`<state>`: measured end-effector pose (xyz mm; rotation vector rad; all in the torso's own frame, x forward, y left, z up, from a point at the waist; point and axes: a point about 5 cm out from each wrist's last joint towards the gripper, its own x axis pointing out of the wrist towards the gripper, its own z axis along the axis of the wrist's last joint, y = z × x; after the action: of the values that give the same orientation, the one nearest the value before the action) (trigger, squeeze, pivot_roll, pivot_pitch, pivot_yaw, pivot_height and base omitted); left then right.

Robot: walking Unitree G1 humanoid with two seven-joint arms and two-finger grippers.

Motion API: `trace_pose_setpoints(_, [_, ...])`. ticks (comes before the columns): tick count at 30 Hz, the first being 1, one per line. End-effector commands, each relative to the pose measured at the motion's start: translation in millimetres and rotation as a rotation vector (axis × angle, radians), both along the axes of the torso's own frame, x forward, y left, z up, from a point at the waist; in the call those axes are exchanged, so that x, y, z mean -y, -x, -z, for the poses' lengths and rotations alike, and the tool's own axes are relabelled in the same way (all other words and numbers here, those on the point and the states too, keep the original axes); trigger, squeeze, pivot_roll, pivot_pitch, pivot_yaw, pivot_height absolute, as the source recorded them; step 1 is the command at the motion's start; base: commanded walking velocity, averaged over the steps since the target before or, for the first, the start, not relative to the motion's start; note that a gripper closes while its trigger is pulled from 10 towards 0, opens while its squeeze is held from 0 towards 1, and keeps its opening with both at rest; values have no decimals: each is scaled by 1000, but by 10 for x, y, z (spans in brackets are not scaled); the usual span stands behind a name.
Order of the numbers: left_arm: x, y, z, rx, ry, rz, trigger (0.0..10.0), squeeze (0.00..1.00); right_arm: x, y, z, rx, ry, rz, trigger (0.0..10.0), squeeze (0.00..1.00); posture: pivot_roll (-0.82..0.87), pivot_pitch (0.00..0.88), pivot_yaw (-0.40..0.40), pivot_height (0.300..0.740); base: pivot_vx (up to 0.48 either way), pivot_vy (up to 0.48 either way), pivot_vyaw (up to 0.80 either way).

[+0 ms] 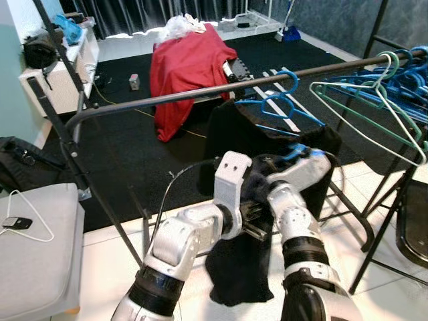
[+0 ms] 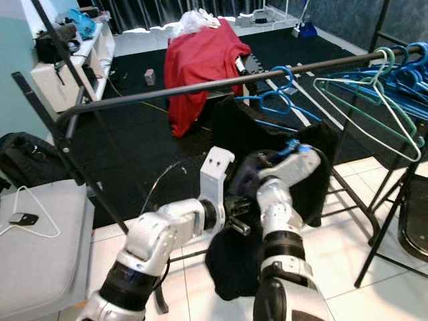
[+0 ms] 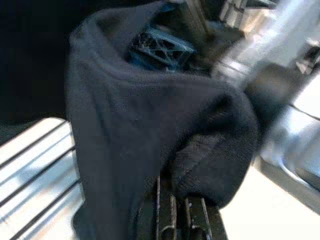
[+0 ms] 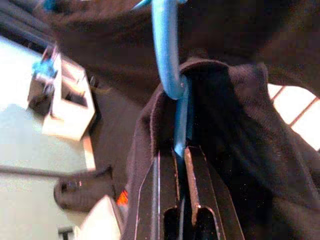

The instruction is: Hang hanger

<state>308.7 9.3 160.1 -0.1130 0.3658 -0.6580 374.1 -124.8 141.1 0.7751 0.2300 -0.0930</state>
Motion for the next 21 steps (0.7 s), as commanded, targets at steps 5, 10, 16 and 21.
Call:
trace_pose_setpoints(5, [27, -124, -171, 40, 40, -72, 10000, 0, -251, 55, 29, 4, 6, -107, 10000, 0, -114, 84, 44, 740, 0, 0, 0])
trace_pose_setpoints(10, [-94, -218, -243, 59, 82, -145, 10000, 1000, -261, 83, 82, -11, 16, -128, 10000, 0, -114, 85, 41, 740, 0, 0, 0])
trace_pose_setpoints(16, [-183, -265, -305, 111, 92, -145, 10000, 1000, -250, 102, 116, -22, 24, -135, 10000, 0, -117, 79, 40, 740, 0, 0, 0])
trace_pose_setpoints(21, [-298, -44, -330, 166, 126, 117, 10000, 0, -188, 121, 169, -36, 67, -143, 10000, 0, -114, 70, 36, 740, 0, 0, 0])
